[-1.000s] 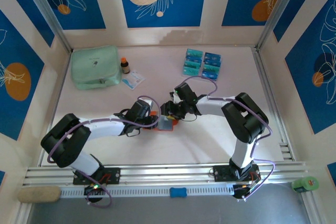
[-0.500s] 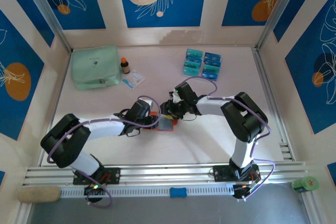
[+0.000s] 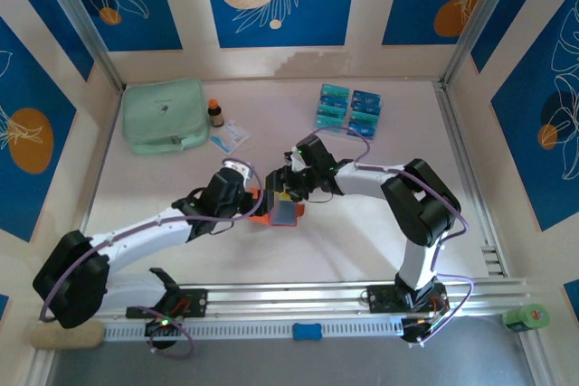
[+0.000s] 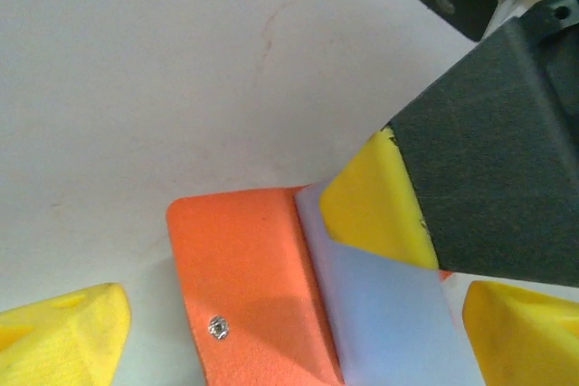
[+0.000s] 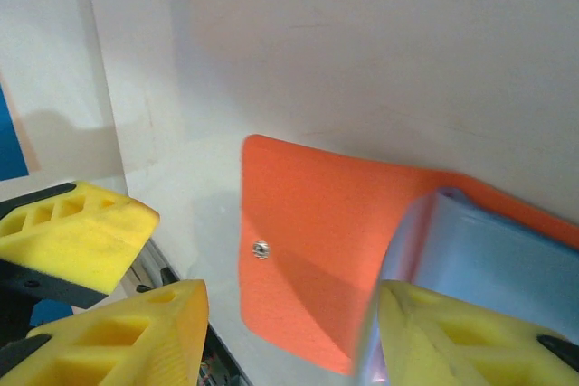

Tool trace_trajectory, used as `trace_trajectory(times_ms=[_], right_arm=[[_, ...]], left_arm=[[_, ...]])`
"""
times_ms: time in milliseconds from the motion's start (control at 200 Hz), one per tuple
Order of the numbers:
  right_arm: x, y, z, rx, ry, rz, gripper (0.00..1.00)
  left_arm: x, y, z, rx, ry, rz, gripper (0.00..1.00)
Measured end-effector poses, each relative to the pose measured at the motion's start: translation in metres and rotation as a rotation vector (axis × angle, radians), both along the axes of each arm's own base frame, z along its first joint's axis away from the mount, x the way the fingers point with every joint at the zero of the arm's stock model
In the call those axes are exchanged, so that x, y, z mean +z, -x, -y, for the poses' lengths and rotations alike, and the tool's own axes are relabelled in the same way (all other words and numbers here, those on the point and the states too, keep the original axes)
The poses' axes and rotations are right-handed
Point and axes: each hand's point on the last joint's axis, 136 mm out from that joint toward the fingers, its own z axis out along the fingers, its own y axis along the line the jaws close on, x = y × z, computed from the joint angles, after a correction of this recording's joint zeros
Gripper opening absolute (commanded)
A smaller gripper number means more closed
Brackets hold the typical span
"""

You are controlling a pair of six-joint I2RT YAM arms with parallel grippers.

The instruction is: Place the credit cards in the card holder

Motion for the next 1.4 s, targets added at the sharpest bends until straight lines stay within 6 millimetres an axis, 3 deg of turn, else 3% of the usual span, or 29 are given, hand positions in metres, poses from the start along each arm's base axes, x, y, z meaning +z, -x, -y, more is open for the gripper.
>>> trace_trajectory(times_ms=[205,555,1055,1145,1265,1400], right_arm=[[0.012,-0.006,-0.022,0.024,-0.025,0.021,0.54],[-0.024,-0.005,-0.026,0.023,0.028,-0.05,0.54],[-0.021,-0.01,-0.027,-0.002,0.009,-0.057,0.54],[-0.014,-0.012,-0.023,-0.01,0.001,-0.05,0.54],[0.01,-0.026,-0.007,-0.042,-0.025,-0.013,0.54],[0.046,-0.058,0.036,-0.125,-0.035,0.069,0.54]], left_arm=[[-0.003,0.006,-0.01,0.014,-0.015,-0.001,0.96],[-0.015,0.012,-0.02,0.024,-0.045,-0.024,0.97],[-0.069,0.016,-0.027,0.025,-0.175,-0.137,0.98],[-0.073,0.016,-0.027,0.027,-0.184,-0.144,0.98],[-0.076,0.015,-0.027,0.027,-0.188,-0.149,0.99],[-0.076,0.015,-0.026,0.027,-0.187,-0.148,1.0]])
